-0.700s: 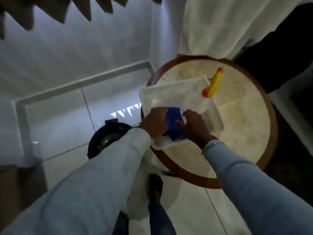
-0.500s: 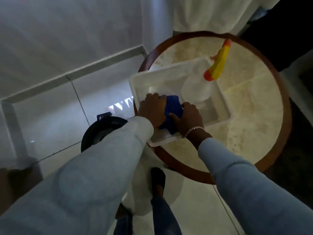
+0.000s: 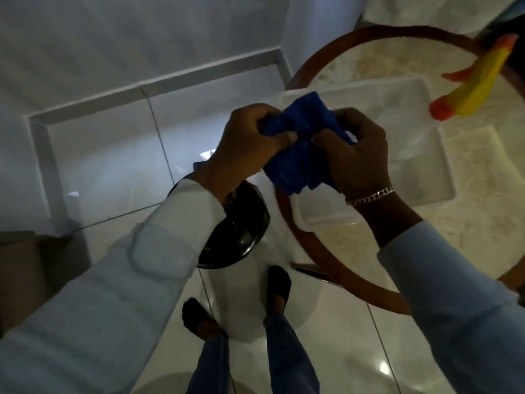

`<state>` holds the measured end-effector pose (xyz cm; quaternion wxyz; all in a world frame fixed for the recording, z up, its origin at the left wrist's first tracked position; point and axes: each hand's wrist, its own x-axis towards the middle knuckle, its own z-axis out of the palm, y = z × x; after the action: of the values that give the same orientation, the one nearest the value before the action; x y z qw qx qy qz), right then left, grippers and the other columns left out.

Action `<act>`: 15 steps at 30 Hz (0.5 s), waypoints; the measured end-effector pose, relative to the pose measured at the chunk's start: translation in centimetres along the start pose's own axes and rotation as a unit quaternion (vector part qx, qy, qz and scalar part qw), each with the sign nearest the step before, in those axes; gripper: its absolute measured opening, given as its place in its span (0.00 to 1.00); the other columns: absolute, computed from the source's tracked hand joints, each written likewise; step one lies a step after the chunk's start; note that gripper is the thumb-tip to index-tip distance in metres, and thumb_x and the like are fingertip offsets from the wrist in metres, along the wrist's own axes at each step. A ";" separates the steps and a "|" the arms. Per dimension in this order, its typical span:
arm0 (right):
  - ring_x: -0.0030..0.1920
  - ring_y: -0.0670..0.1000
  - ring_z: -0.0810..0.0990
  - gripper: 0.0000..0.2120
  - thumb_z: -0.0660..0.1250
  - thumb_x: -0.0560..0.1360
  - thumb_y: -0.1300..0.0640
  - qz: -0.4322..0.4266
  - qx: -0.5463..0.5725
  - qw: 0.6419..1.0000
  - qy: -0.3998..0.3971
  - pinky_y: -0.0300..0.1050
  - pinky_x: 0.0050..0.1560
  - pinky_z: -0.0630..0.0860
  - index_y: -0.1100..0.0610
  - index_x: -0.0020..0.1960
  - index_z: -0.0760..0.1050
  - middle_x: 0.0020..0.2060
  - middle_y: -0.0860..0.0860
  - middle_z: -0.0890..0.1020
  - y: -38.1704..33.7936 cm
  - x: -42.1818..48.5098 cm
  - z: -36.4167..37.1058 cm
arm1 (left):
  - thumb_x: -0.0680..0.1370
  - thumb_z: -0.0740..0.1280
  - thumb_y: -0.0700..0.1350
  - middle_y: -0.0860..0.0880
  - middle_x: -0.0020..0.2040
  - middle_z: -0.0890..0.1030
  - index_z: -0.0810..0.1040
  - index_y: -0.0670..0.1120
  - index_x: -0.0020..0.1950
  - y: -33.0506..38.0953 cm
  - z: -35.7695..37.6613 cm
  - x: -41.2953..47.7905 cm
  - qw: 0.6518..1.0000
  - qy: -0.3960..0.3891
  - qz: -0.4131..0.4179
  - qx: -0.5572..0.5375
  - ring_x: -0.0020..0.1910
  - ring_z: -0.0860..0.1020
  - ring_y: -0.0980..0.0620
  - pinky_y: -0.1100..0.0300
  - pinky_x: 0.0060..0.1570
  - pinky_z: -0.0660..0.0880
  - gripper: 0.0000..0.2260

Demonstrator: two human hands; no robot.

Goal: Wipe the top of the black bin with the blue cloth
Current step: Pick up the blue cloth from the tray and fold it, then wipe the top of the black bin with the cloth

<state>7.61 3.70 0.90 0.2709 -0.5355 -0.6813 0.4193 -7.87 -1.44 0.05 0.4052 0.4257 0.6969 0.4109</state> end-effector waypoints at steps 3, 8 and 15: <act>0.43 0.47 0.78 0.11 0.69 0.69 0.65 -0.032 0.007 0.998 -0.046 0.31 0.43 0.73 0.58 0.51 0.79 0.41 0.48 0.80 -1.1 -1.6 4.8 | 0.69 0.74 0.42 0.51 0.44 0.83 0.79 0.44 0.52 -3.9 -4.0 -3.0 0.994 0.077 -0.037 -0.063 0.42 0.82 0.60 0.65 0.44 0.80 0.13; 0.45 0.44 0.76 0.22 0.67 0.71 0.66 -0.010 -0.007 0.988 -0.152 0.22 0.43 0.70 0.57 0.65 0.72 0.48 0.49 0.78 1.2 -4.9 14.6 | 0.70 0.74 0.40 0.53 0.44 0.82 0.80 0.47 0.52 -13.8 -6.8 -7.2 0.973 0.182 -0.129 -0.063 0.44 0.81 0.58 0.57 0.51 0.80 0.11; 0.58 0.52 0.77 0.21 0.65 0.71 0.70 0.066 0.000 0.981 -0.182 0.27 0.54 0.71 0.62 0.64 0.74 0.60 0.59 0.79 8.1 -5.0 24.3 | 0.74 0.65 0.36 0.50 0.65 0.72 0.65 0.44 0.71 -26.9 -8.0 -11.8 0.979 0.177 -0.098 0.015 0.66 0.71 0.48 0.72 0.62 0.67 0.25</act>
<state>-6.76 -7.32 -17.86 0.1145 -0.4940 -0.6821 0.5269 -18.49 -22.29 -19.41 0.3068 0.2821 0.8020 0.4280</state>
